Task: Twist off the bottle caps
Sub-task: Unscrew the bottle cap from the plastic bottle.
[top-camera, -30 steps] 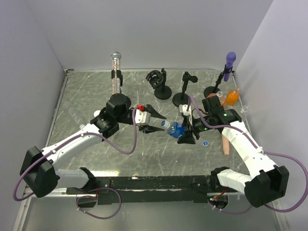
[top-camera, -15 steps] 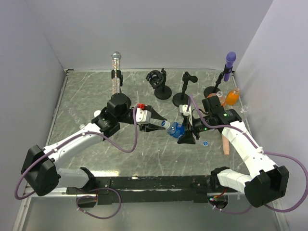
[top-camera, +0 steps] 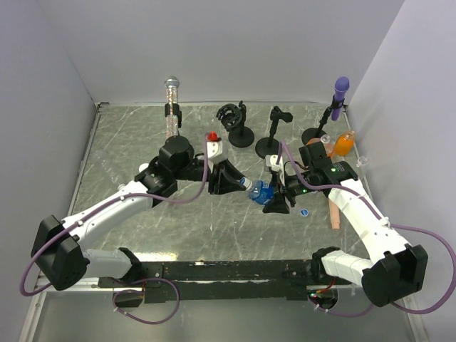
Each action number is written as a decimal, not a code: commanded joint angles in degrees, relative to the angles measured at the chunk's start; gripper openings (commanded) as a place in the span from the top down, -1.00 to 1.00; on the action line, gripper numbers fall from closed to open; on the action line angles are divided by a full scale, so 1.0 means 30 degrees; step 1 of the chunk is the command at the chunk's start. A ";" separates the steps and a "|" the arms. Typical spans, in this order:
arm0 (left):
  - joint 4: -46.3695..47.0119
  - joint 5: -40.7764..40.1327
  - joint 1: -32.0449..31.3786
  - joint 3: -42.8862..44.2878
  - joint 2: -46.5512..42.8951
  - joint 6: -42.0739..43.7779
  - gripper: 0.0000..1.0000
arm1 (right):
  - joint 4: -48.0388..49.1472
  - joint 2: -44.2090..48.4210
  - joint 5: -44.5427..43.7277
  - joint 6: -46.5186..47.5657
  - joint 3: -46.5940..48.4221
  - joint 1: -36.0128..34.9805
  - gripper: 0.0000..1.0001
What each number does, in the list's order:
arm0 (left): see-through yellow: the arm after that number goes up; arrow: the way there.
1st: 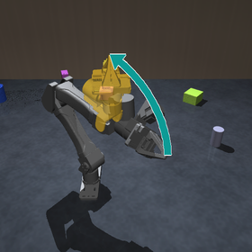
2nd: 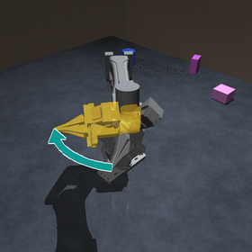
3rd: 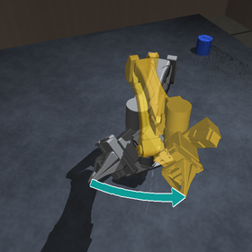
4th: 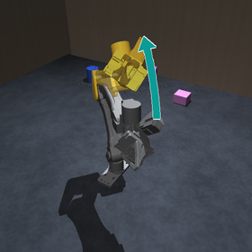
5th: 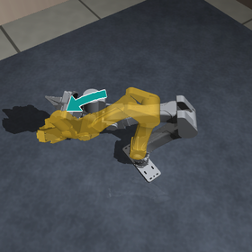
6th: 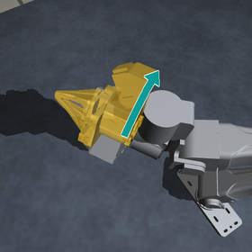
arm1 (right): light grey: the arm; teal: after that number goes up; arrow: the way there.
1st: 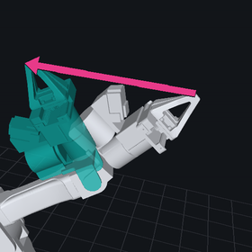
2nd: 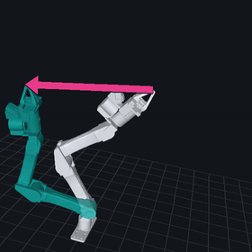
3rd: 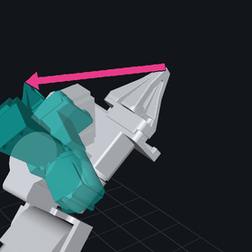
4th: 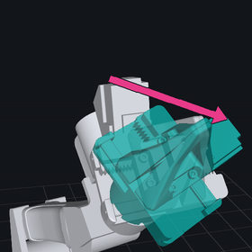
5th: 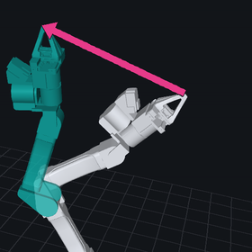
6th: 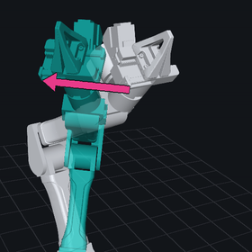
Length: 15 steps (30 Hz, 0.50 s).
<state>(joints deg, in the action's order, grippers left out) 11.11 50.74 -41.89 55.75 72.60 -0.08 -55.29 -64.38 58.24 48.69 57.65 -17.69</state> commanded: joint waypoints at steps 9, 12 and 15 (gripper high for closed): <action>-0.7636 -0.6020 -0.0363 0.3951 0.0030 -1.7660 0.99 | 0.0089 -0.0307 0.0773 0.0470 0.0442 -0.0108 0.46; -0.6781 -0.5984 -0.0334 0.3508 -0.0059 -1.8841 0.99 | -0.0057 -0.0396 0.0773 0.0529 0.0588 -0.0108 0.46; -0.7687 -0.6540 -0.0363 0.4092 0.0175 -1.8228 0.99 | 0.0001 -0.0221 0.0715 0.0471 0.0502 -0.0108 0.46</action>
<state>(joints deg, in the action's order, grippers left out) -12.60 33.30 -43.05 65.89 73.78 -47.94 -55.02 -65.49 59.09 47.86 57.76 -17.63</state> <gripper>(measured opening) 0.370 0.579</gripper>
